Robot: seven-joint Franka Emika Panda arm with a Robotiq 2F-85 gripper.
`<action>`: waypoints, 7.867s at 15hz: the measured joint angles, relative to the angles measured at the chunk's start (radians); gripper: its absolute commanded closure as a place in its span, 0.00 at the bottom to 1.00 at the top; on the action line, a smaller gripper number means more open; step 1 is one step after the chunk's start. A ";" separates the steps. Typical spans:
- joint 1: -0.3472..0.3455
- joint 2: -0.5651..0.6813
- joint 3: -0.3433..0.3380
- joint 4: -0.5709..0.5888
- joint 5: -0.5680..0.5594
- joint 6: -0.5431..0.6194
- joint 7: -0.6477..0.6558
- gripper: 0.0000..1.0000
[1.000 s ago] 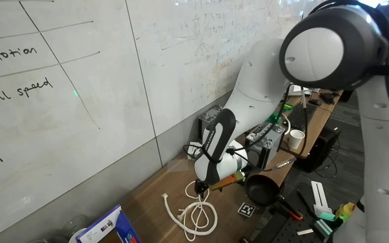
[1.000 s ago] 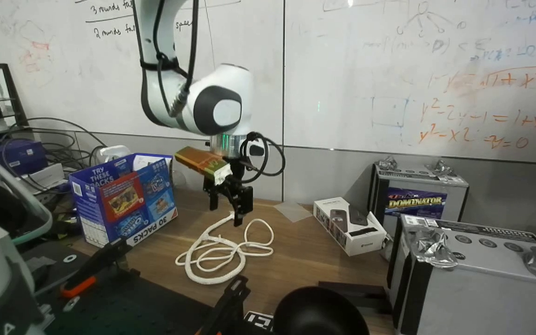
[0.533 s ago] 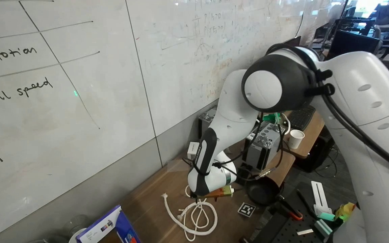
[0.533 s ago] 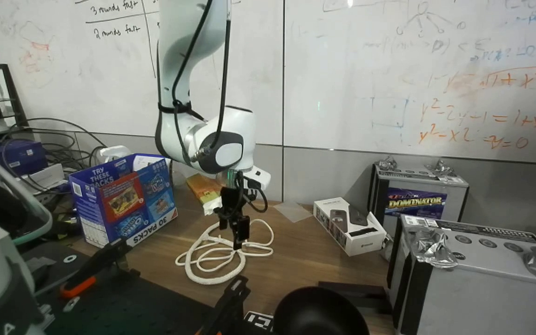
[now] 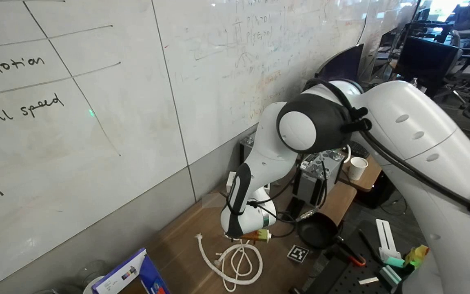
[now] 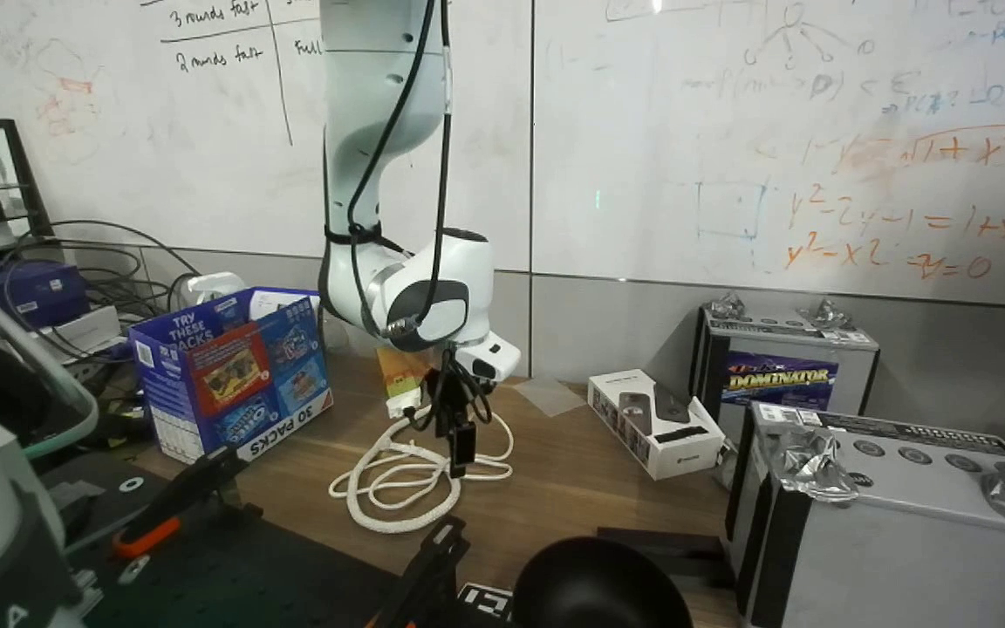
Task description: Put the ropes in the box
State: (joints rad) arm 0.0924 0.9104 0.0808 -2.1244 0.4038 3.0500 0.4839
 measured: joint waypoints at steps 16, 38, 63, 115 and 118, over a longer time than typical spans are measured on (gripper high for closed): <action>0.040 0.081 -0.073 0.058 0.007 0.001 0.052 0.00; 0.062 0.081 -0.084 0.063 -0.033 0.001 -0.045 0.00; -0.402 -0.020 0.350 0.101 -0.062 -0.353 -0.525 0.98; 0.213 -0.692 0.295 0.131 0.131 -0.697 -0.363 0.98; 0.213 -0.666 0.298 0.090 0.131 -0.621 -0.402 0.98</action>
State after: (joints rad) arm 0.3055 0.2439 0.3791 -2.0340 0.5345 2.4286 0.0824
